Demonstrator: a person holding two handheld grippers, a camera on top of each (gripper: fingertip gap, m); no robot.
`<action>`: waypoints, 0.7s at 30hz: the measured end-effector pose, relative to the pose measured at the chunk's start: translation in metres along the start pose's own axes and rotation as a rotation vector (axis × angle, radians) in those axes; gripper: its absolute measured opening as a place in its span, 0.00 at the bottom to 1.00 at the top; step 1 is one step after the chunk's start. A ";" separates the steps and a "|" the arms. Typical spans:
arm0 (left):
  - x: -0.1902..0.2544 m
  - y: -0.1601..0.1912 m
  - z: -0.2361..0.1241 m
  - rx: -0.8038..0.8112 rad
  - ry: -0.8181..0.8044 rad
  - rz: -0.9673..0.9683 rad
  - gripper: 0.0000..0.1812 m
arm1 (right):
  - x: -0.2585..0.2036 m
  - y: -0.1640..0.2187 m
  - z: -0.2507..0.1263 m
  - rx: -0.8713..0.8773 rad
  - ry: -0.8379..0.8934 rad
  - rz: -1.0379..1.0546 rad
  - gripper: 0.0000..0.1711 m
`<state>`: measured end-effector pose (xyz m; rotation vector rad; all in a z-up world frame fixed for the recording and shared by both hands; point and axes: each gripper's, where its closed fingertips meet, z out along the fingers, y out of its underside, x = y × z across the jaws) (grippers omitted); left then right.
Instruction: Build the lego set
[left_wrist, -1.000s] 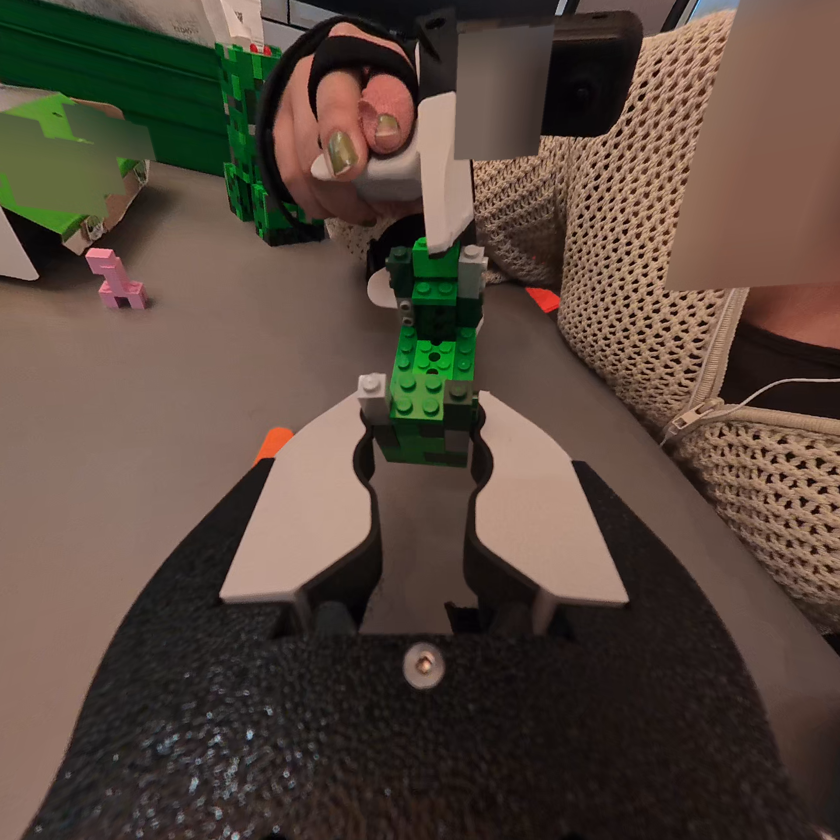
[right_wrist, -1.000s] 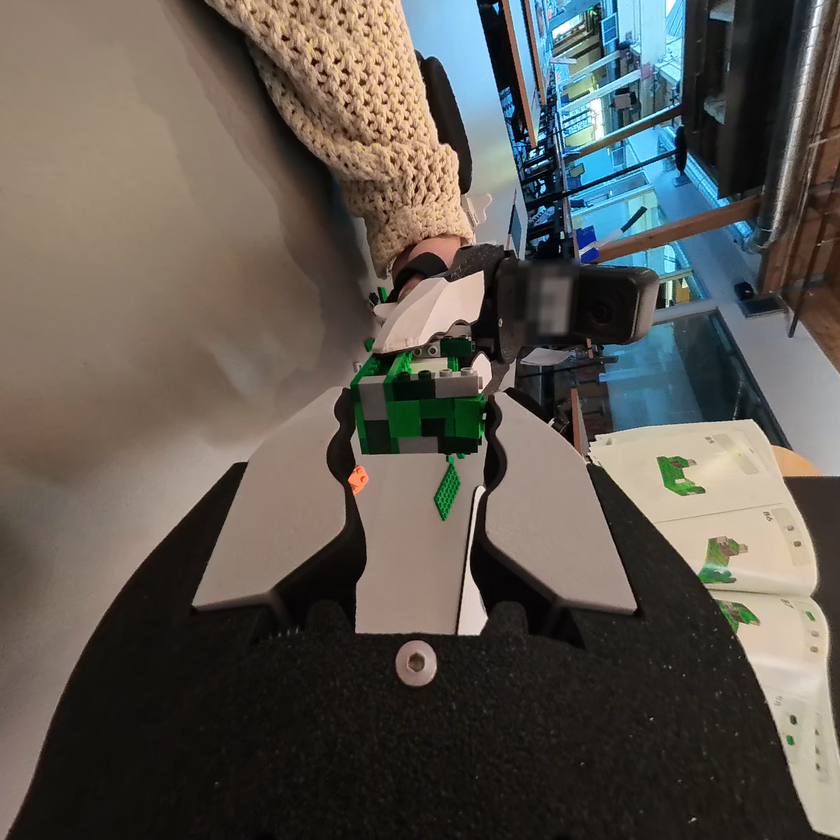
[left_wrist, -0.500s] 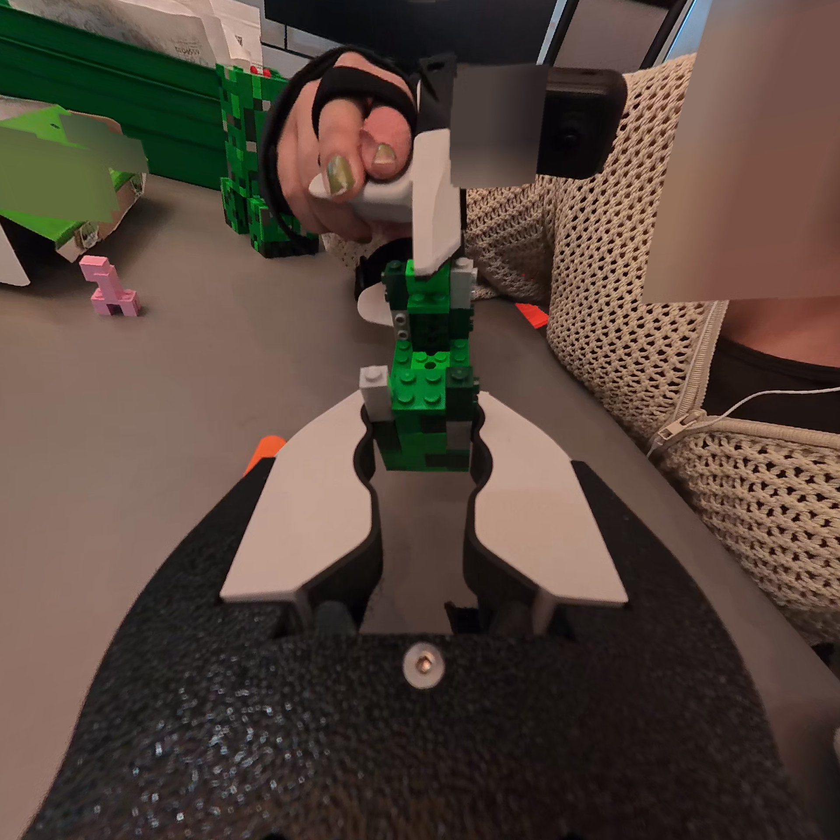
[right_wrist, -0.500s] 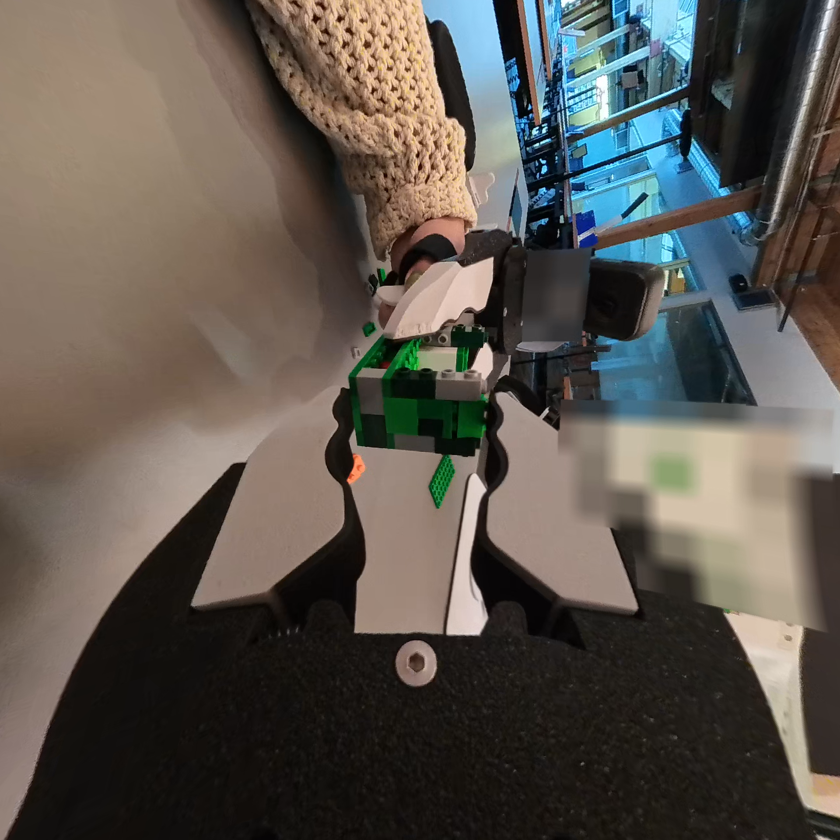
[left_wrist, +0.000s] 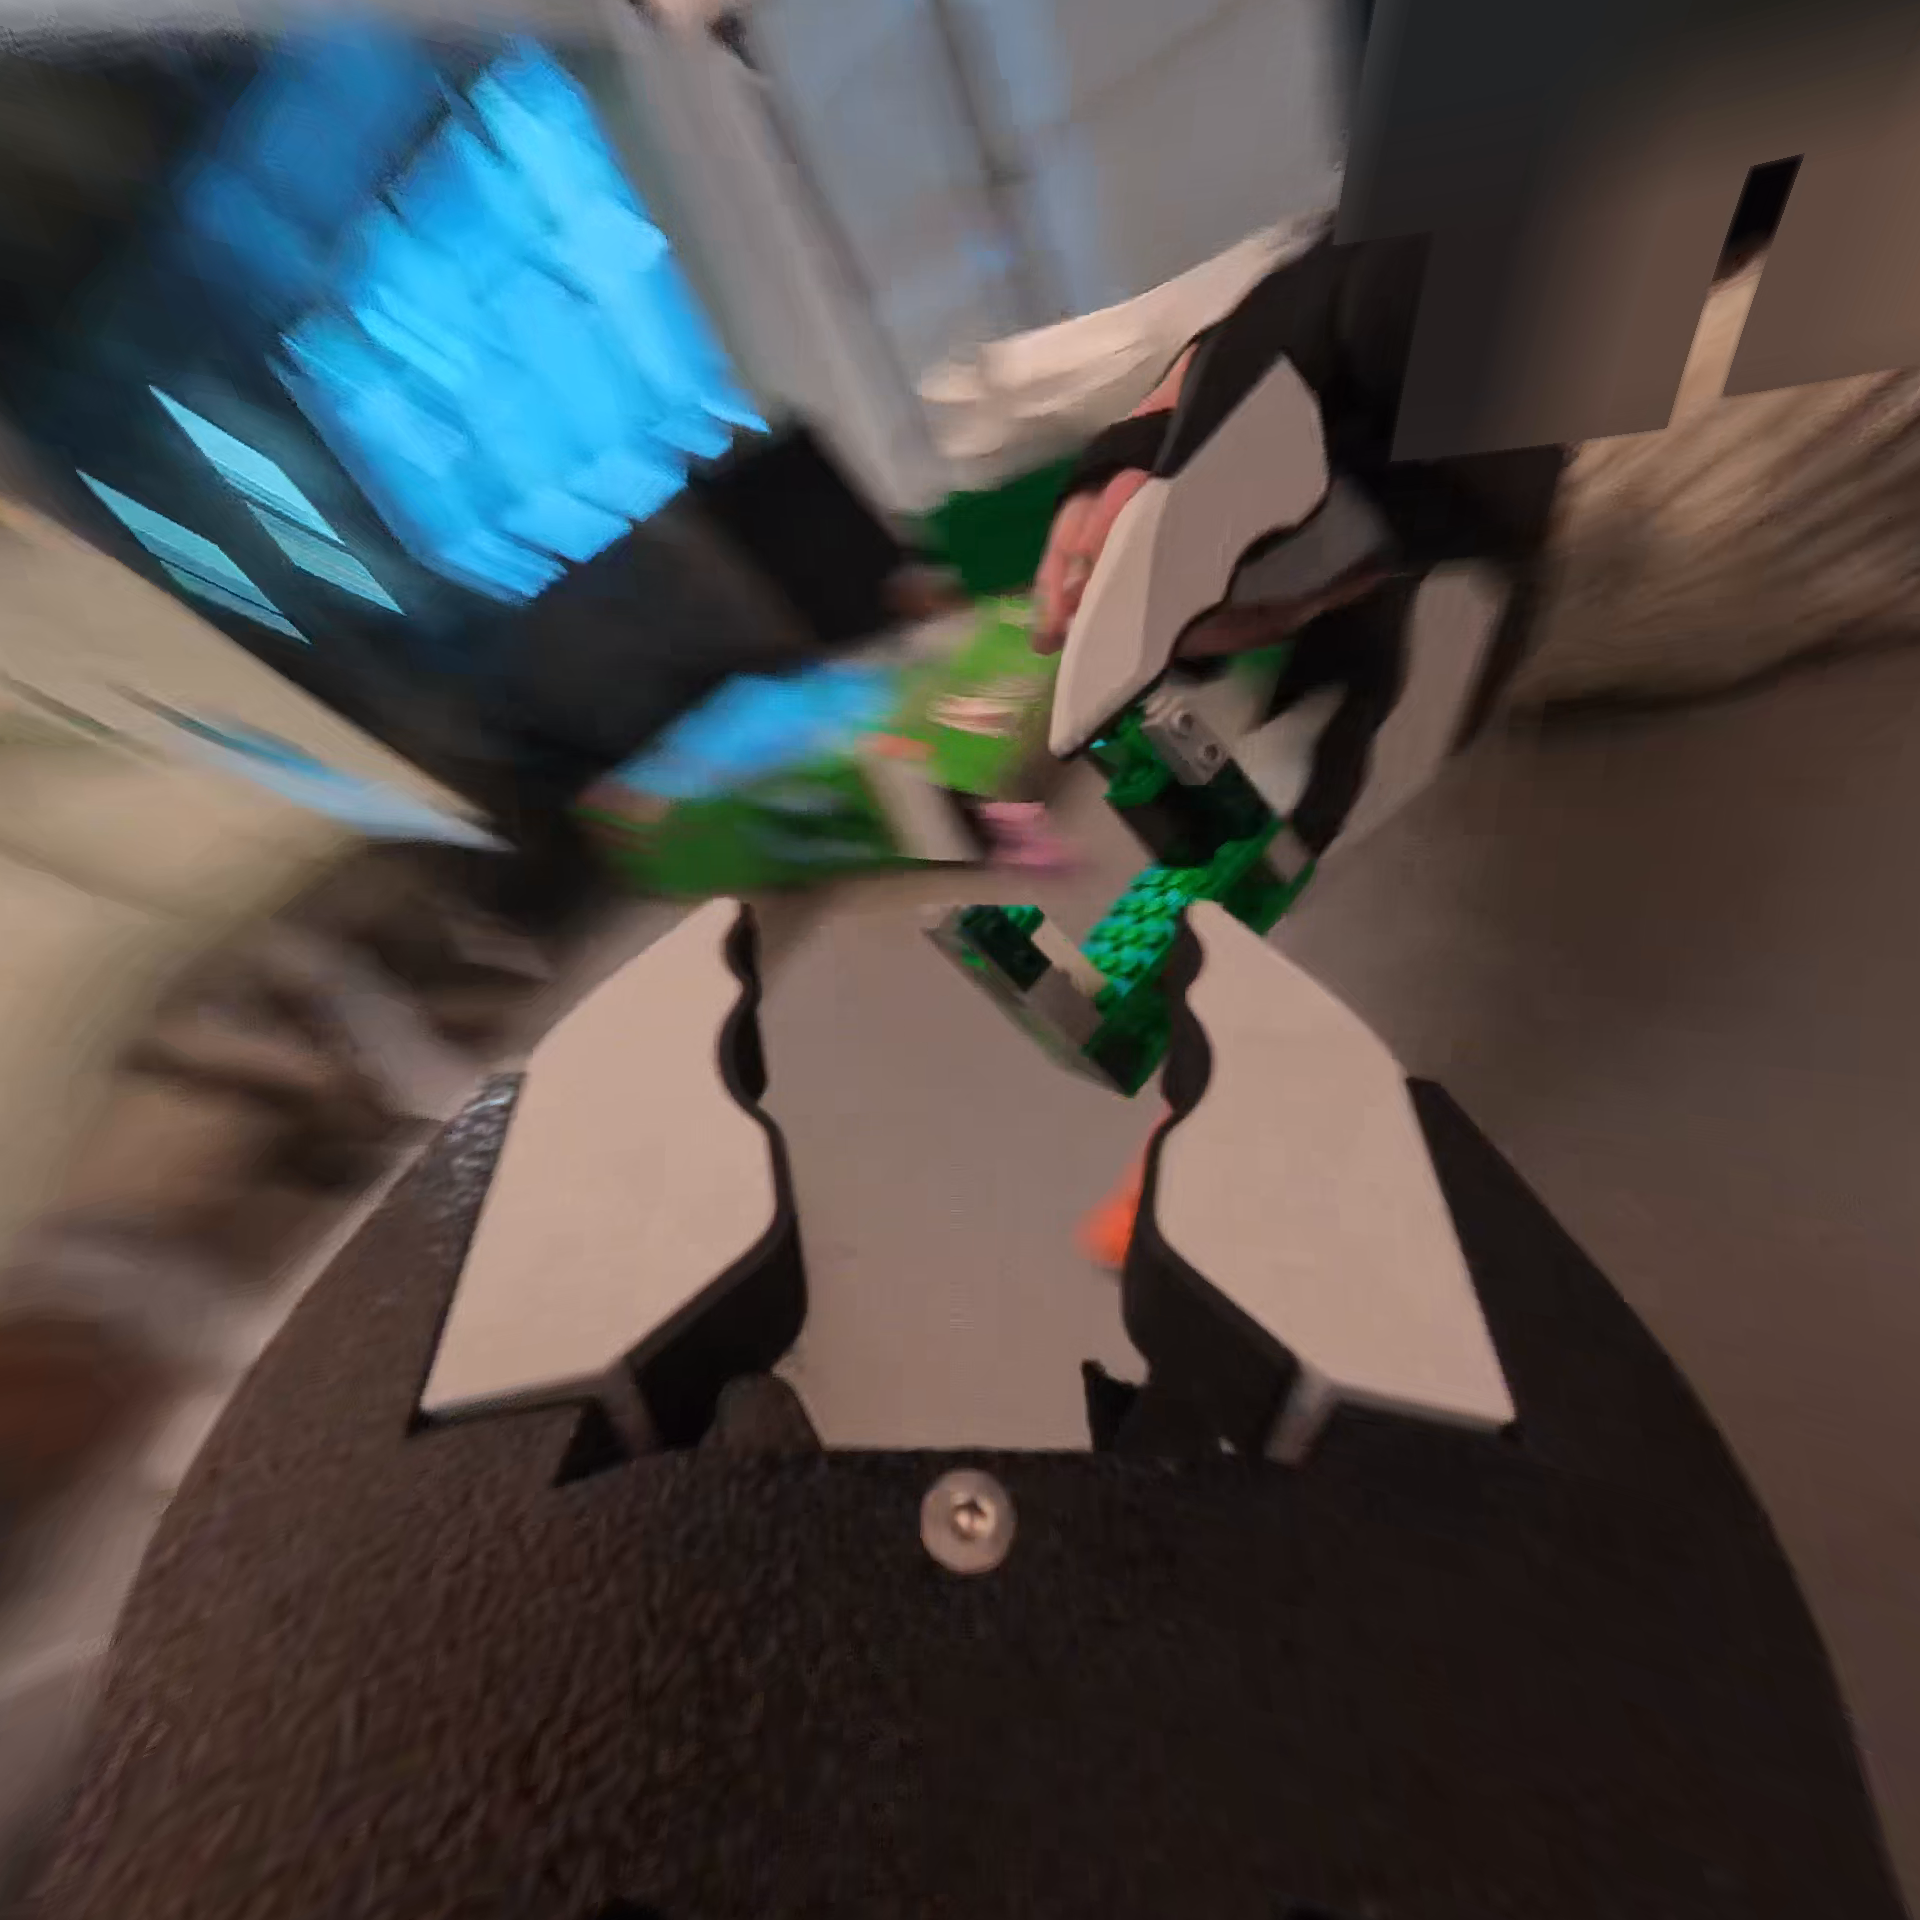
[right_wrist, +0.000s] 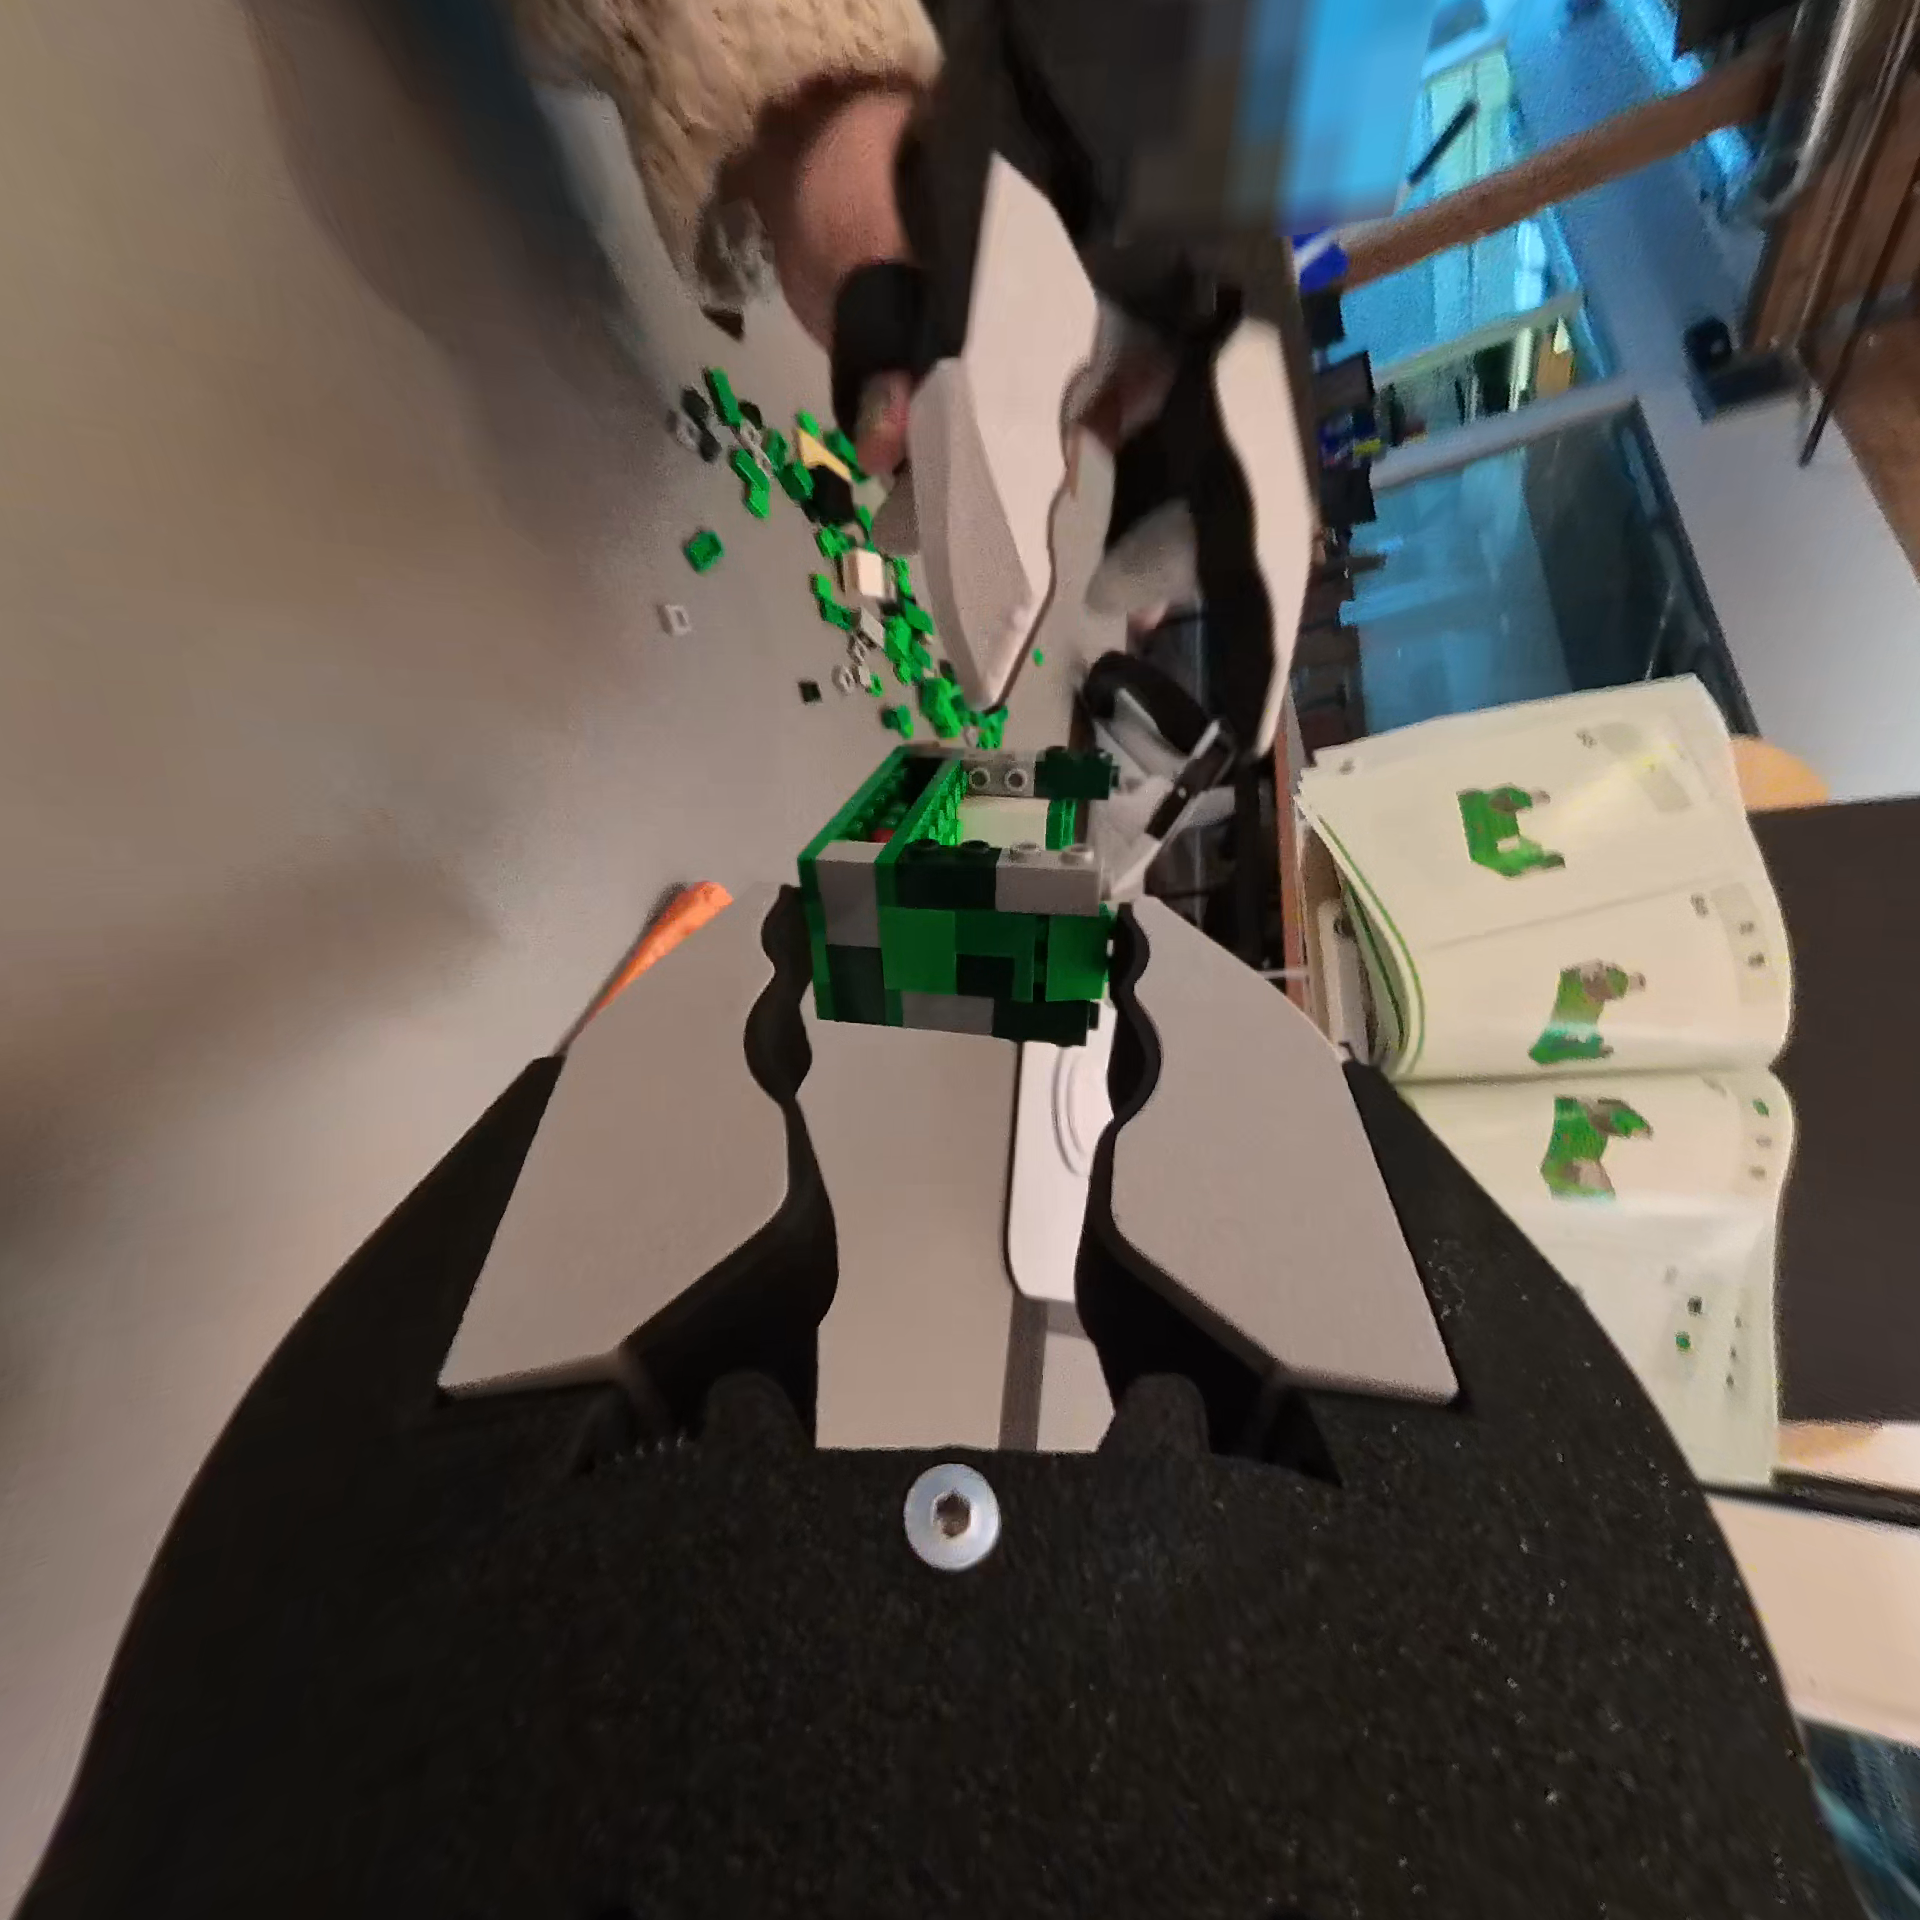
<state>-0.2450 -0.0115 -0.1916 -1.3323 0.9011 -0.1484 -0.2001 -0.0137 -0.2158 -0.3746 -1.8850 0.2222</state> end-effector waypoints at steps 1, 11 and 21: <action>0.000 -0.004 -0.001 -0.035 -0.063 0.154 0.39 | 0.003 0.003 0.000 -0.012 0.009 0.014 0.32; 0.031 0.011 0.026 -0.289 -0.195 0.695 0.25 | 0.012 0.006 -0.003 -0.034 0.013 0.081 0.32; 0.036 0.008 0.031 -0.278 -0.231 0.703 0.12 | 0.014 -0.009 -0.007 0.020 0.021 0.073 0.32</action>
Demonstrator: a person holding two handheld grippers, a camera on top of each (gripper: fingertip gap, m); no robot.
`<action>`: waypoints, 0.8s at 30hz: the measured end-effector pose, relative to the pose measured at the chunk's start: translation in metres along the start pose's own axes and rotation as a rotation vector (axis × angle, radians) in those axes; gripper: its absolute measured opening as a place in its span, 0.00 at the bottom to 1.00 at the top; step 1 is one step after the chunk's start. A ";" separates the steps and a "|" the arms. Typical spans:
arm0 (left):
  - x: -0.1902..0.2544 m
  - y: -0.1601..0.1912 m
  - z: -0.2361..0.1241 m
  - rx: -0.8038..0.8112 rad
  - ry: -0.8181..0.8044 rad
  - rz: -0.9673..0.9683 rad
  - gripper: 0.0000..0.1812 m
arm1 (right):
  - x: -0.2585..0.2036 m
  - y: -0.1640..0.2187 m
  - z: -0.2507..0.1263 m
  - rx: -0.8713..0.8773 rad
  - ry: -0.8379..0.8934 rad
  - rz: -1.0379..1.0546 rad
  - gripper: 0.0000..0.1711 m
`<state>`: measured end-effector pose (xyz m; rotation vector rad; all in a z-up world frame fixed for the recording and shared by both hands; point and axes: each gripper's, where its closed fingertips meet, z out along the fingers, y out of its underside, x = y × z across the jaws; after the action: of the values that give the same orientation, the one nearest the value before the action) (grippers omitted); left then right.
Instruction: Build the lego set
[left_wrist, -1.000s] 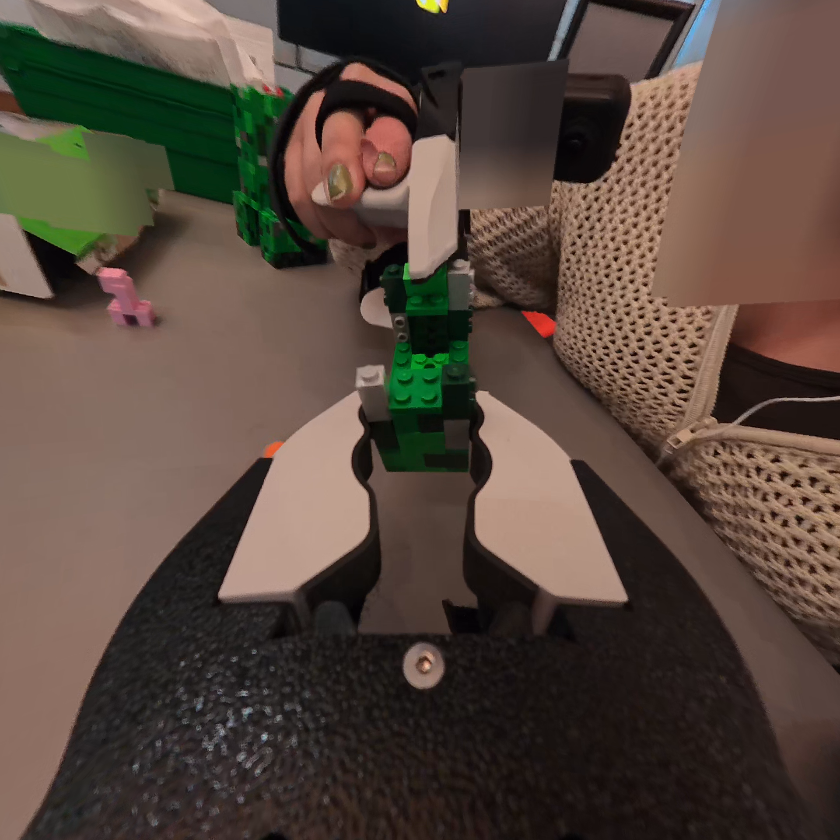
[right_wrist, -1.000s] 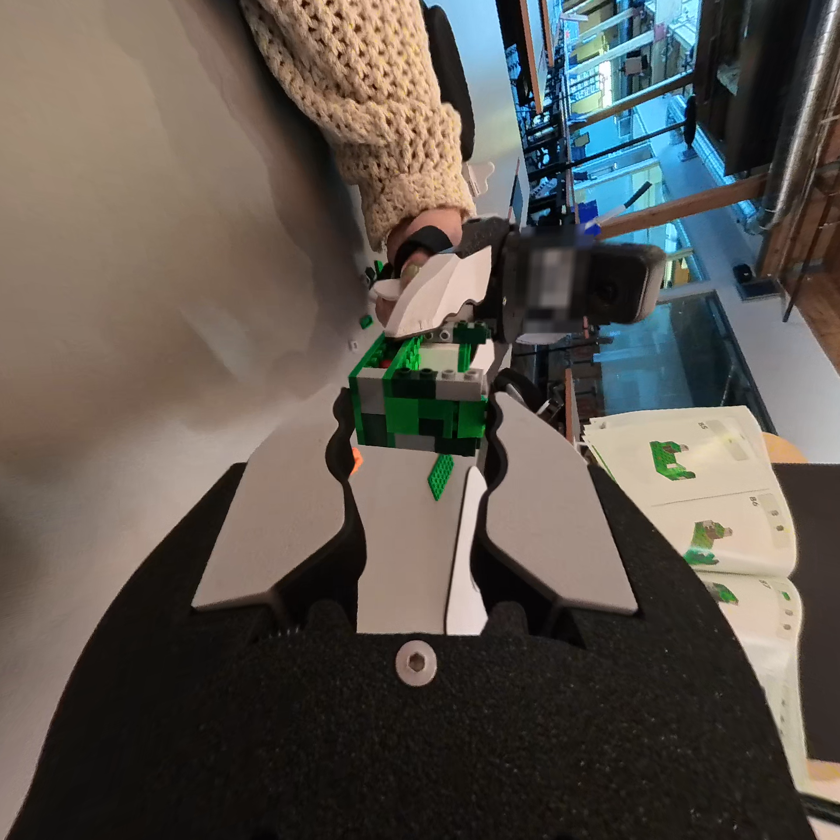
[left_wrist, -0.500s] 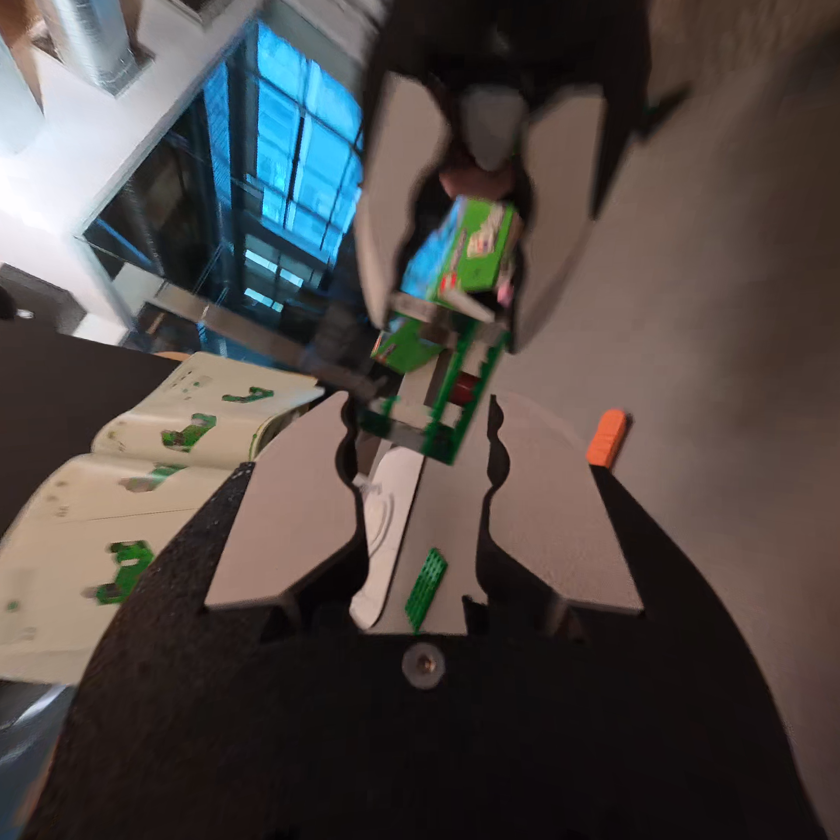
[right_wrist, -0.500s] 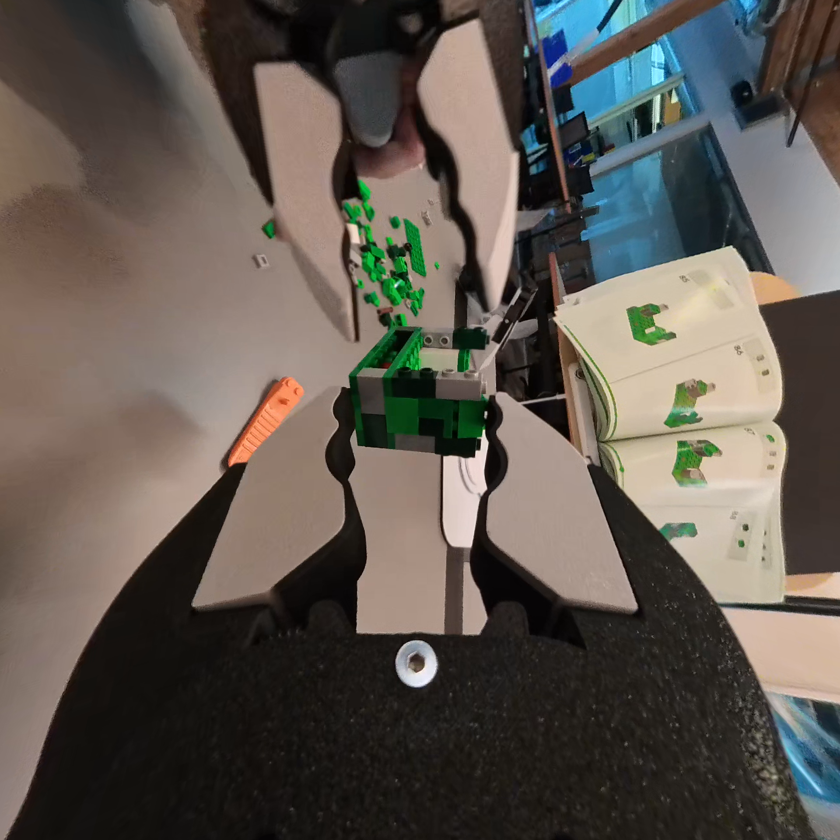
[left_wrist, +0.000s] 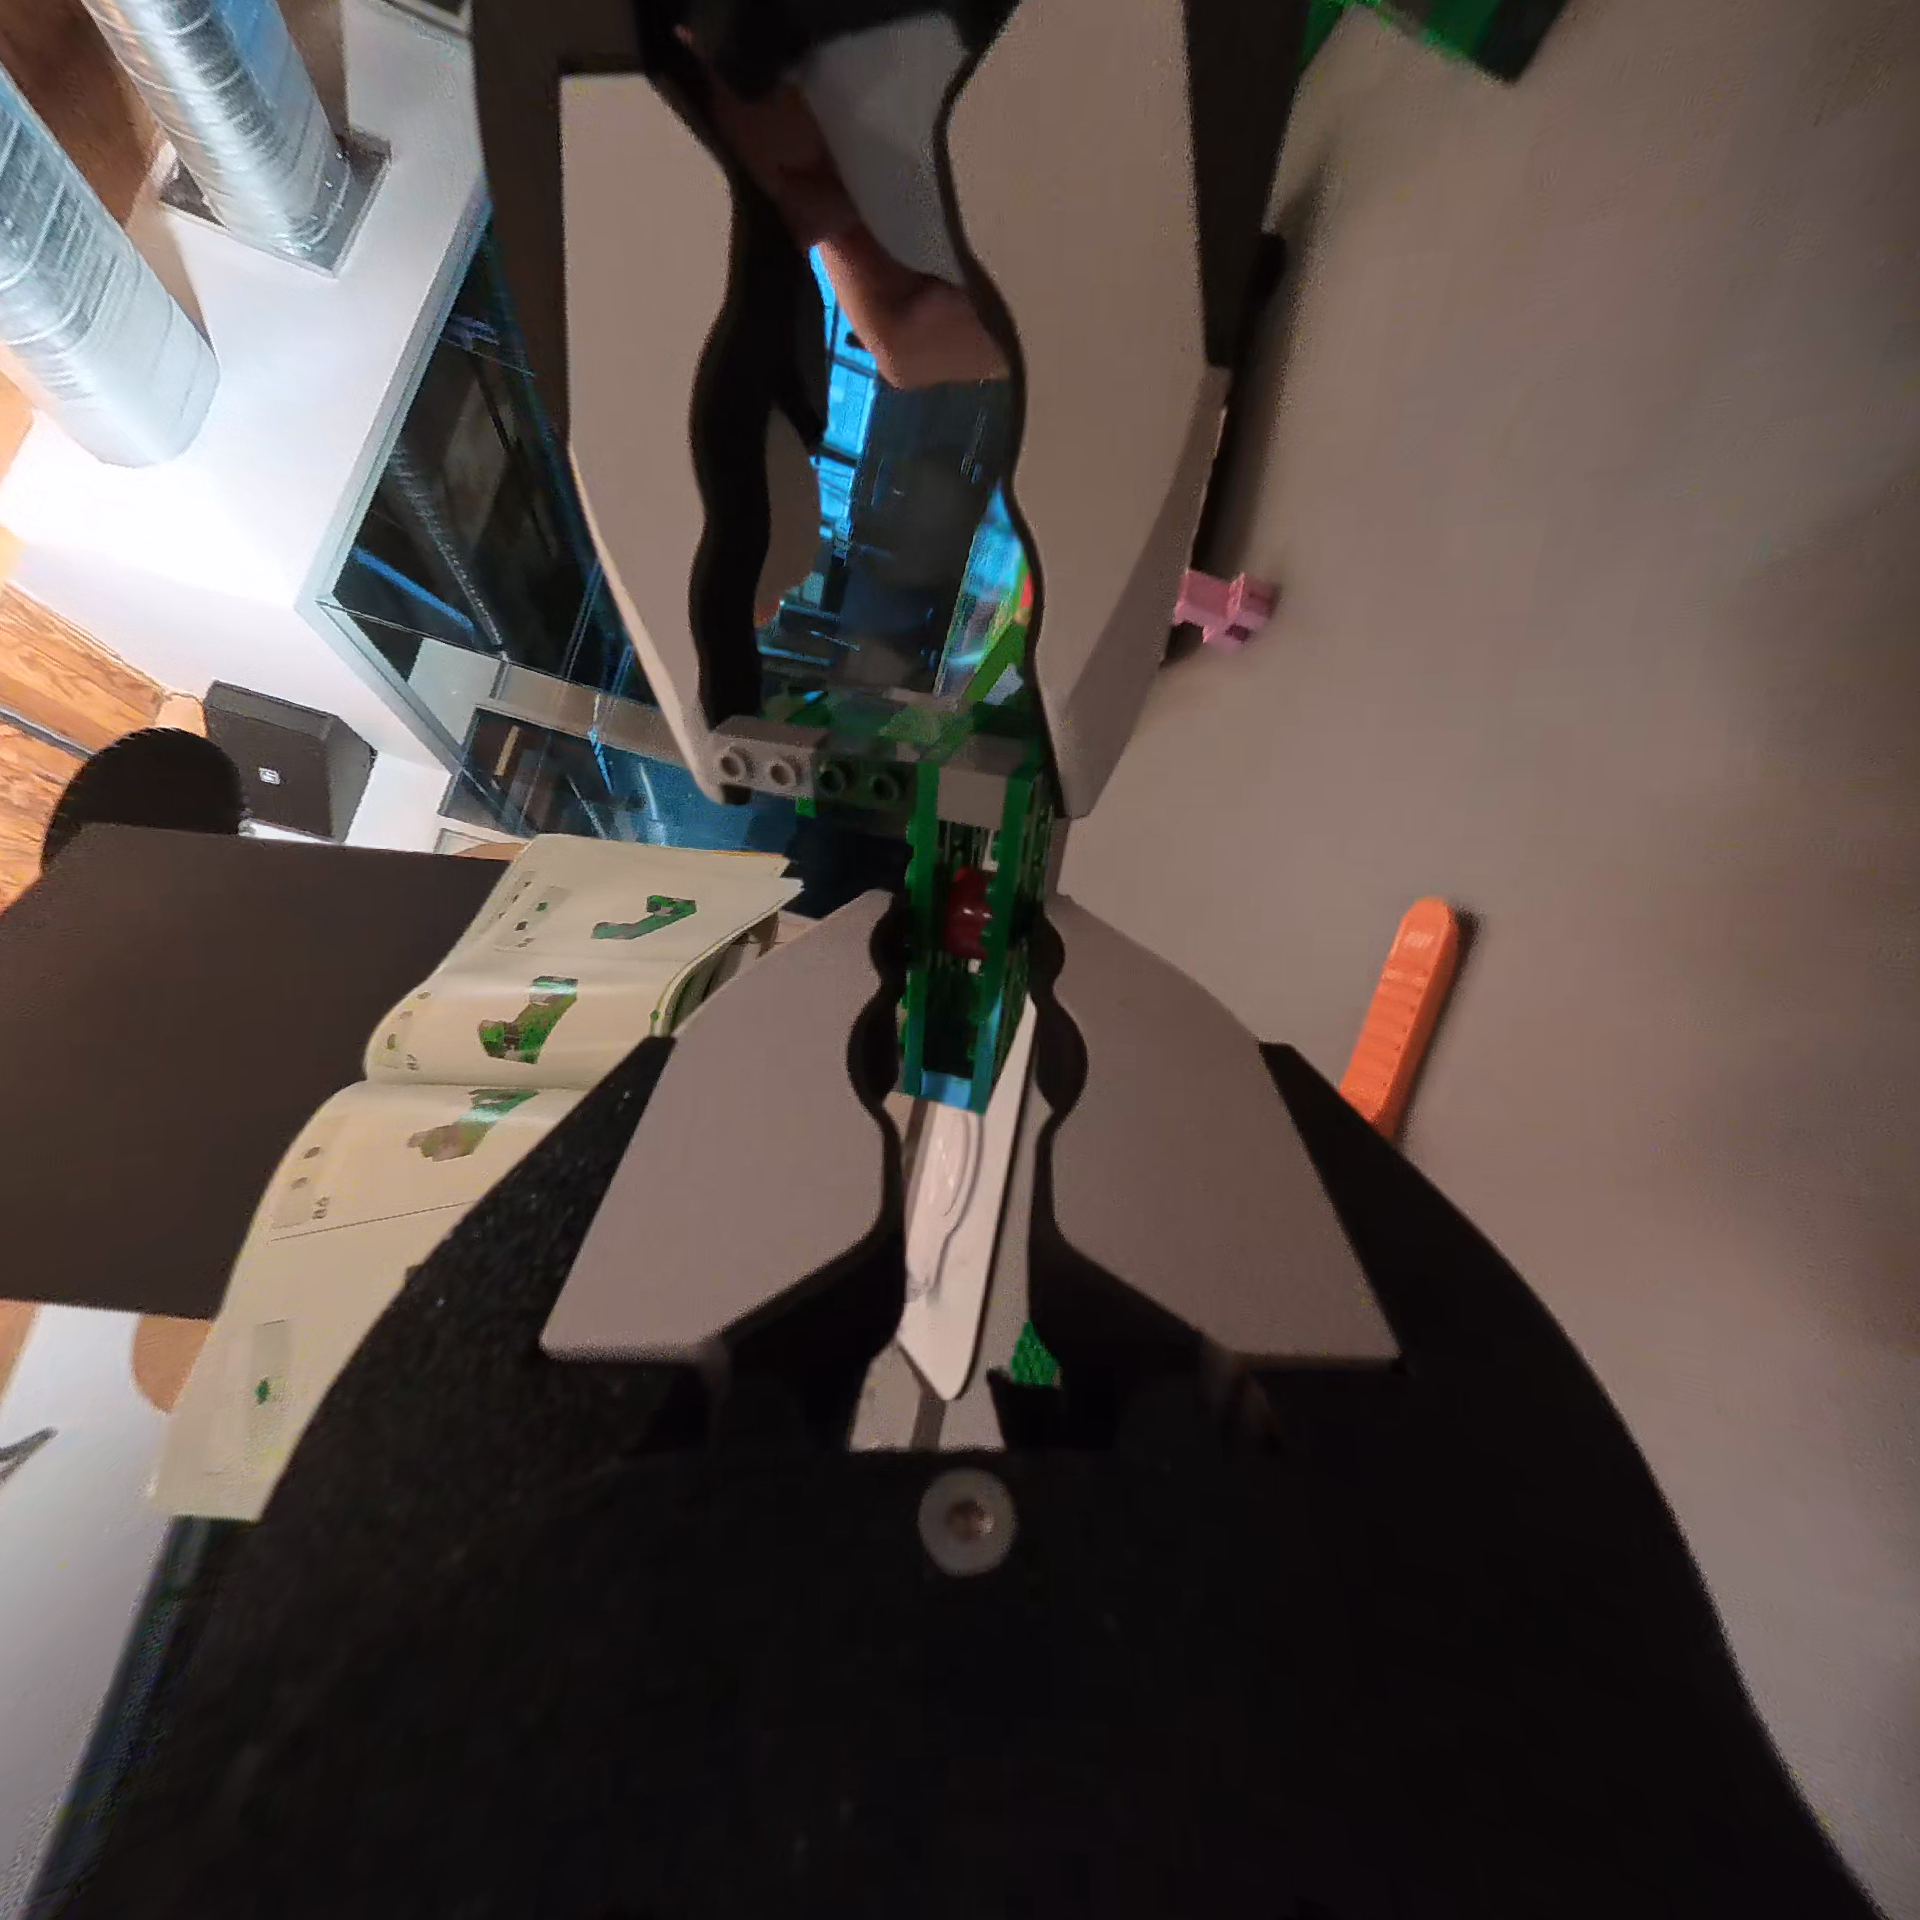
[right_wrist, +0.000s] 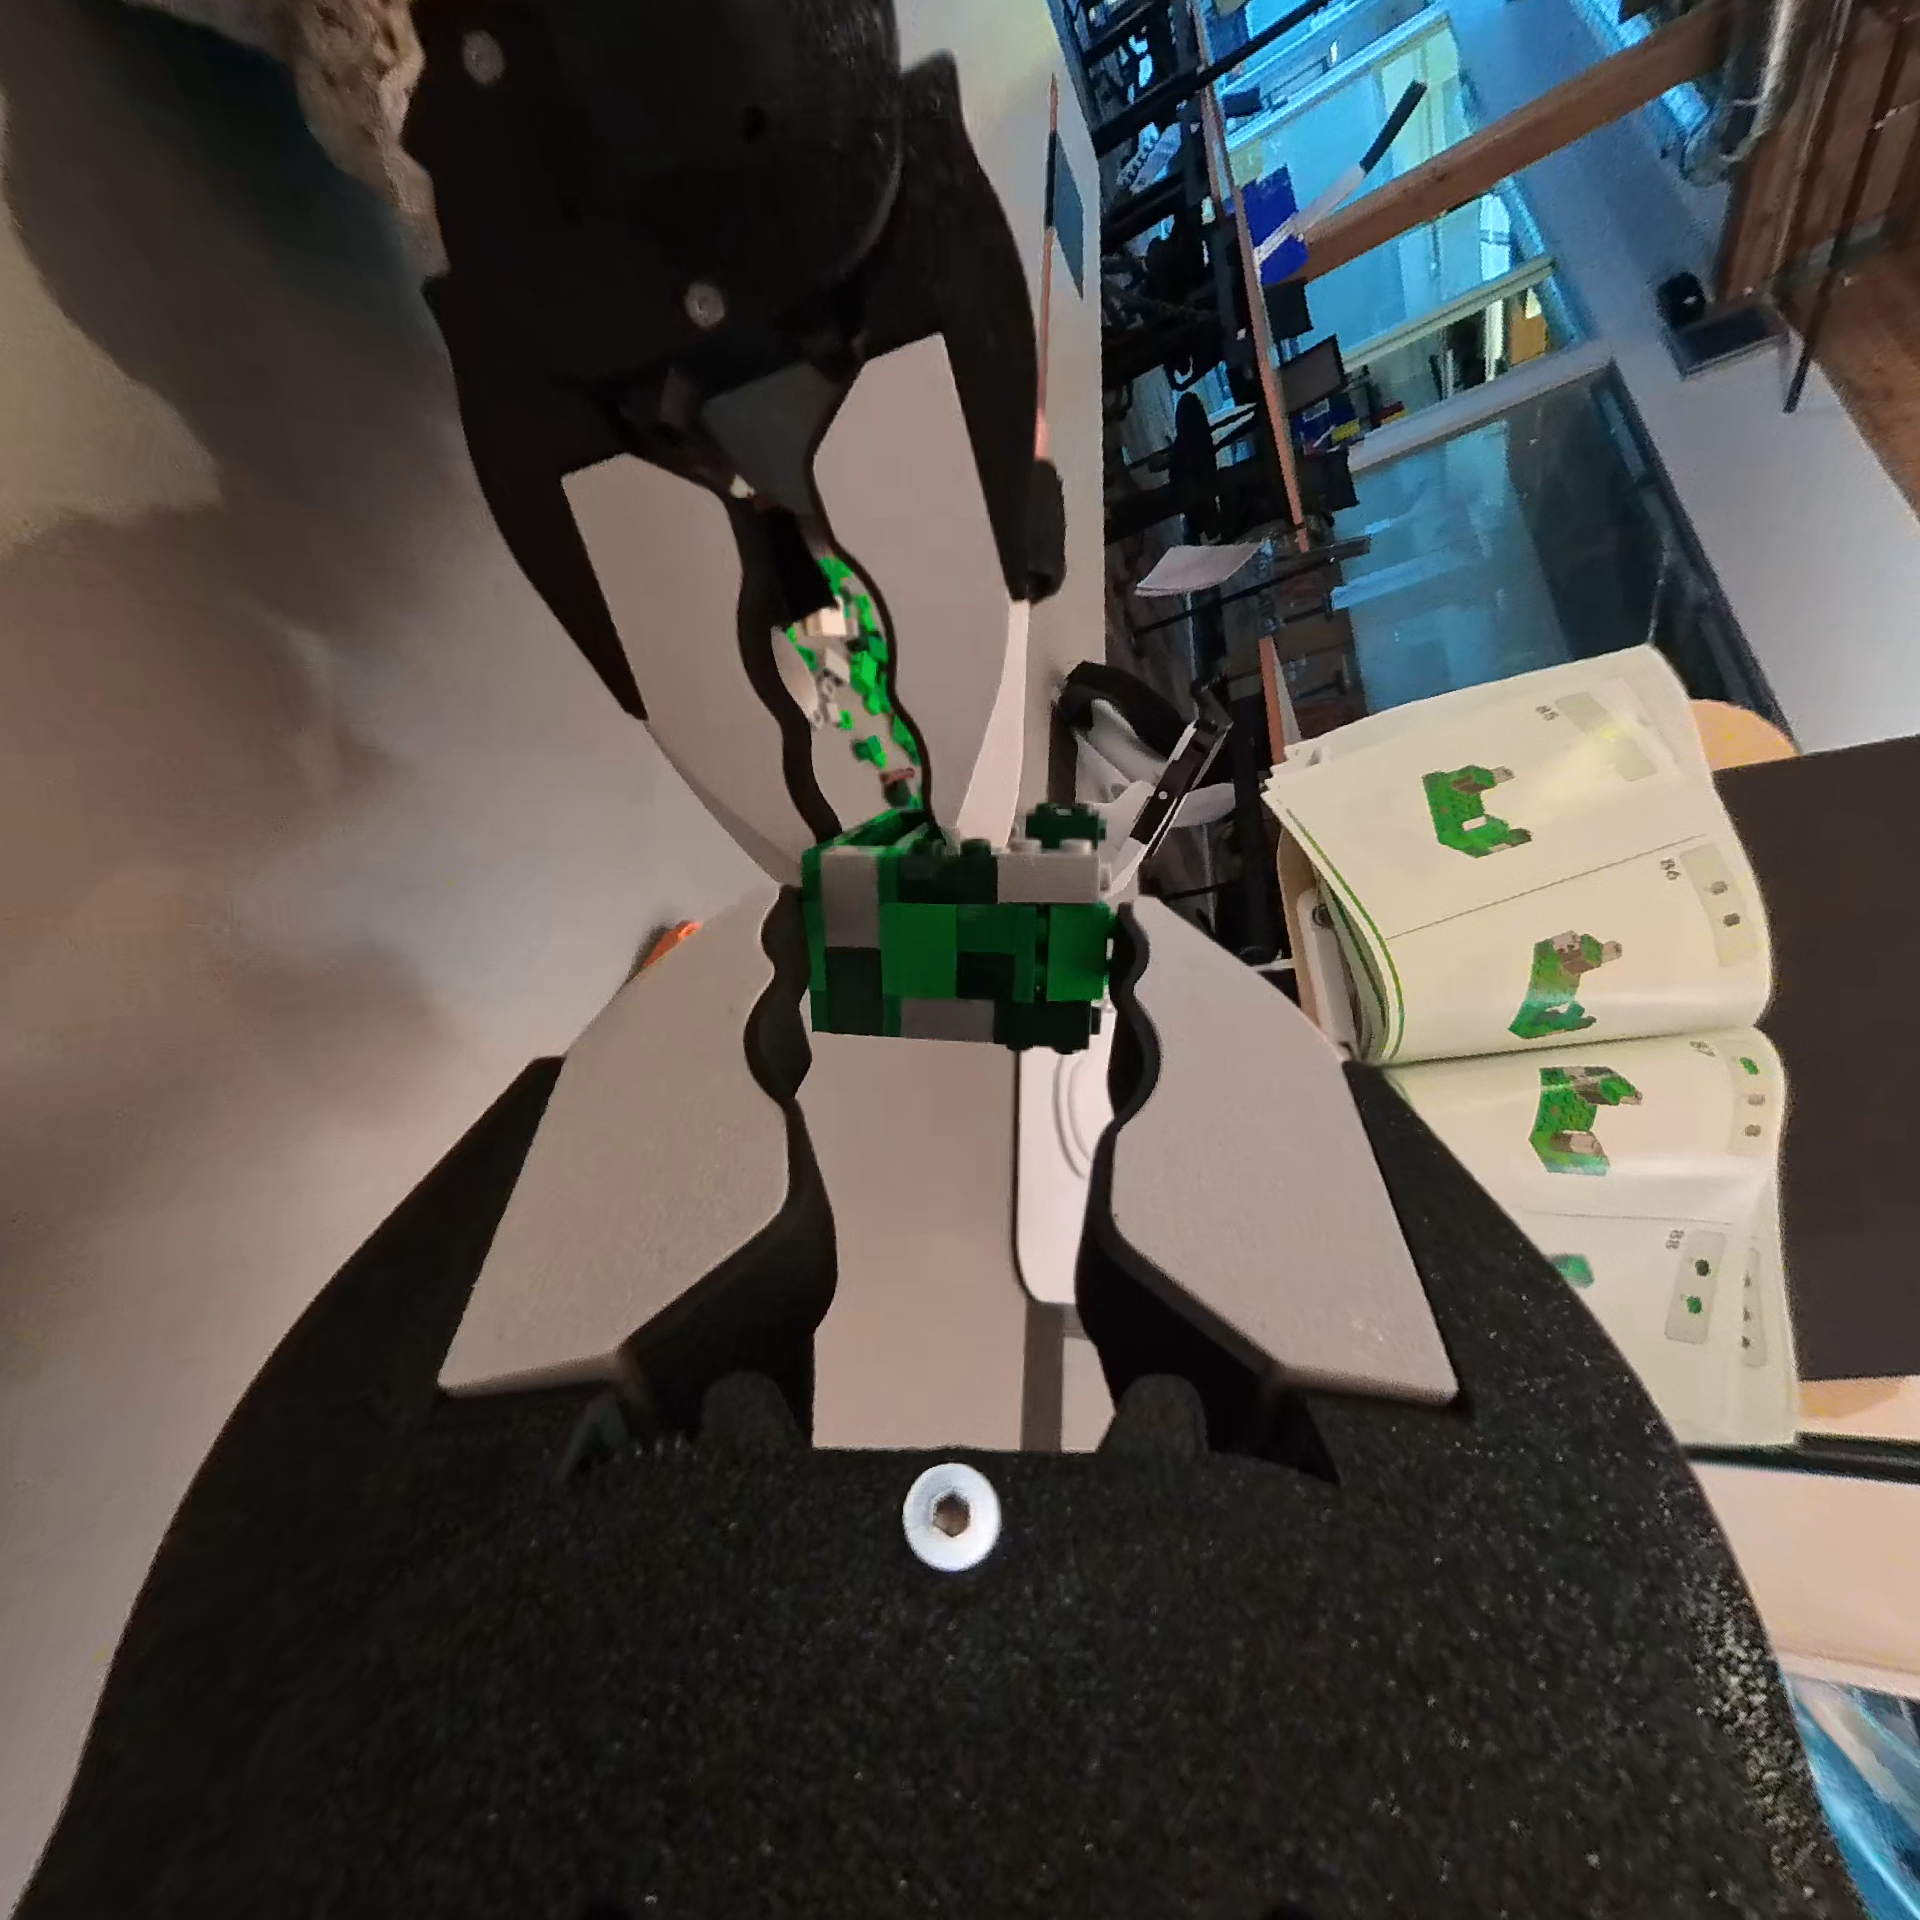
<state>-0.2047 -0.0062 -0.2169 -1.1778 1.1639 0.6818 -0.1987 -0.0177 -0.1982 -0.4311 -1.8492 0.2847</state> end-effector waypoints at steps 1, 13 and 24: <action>-0.001 -0.001 -0.001 0.011 0.001 -0.019 0.12 | 0.001 -0.002 -0.001 0.011 0.006 -0.003 0.32; -0.001 -0.008 -0.002 0.038 0.044 -0.105 0.11 | 0.001 -0.012 -0.004 0.045 0.027 -0.073 0.31; -0.004 0.005 0.001 -0.021 0.058 -0.162 0.10 | 0.004 -0.007 -0.002 -0.042 0.118 -0.204 0.21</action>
<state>-0.2095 -0.0036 -0.2151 -1.3017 1.0978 0.5415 -0.1988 -0.0220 -0.1913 -0.2791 -1.7697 0.0797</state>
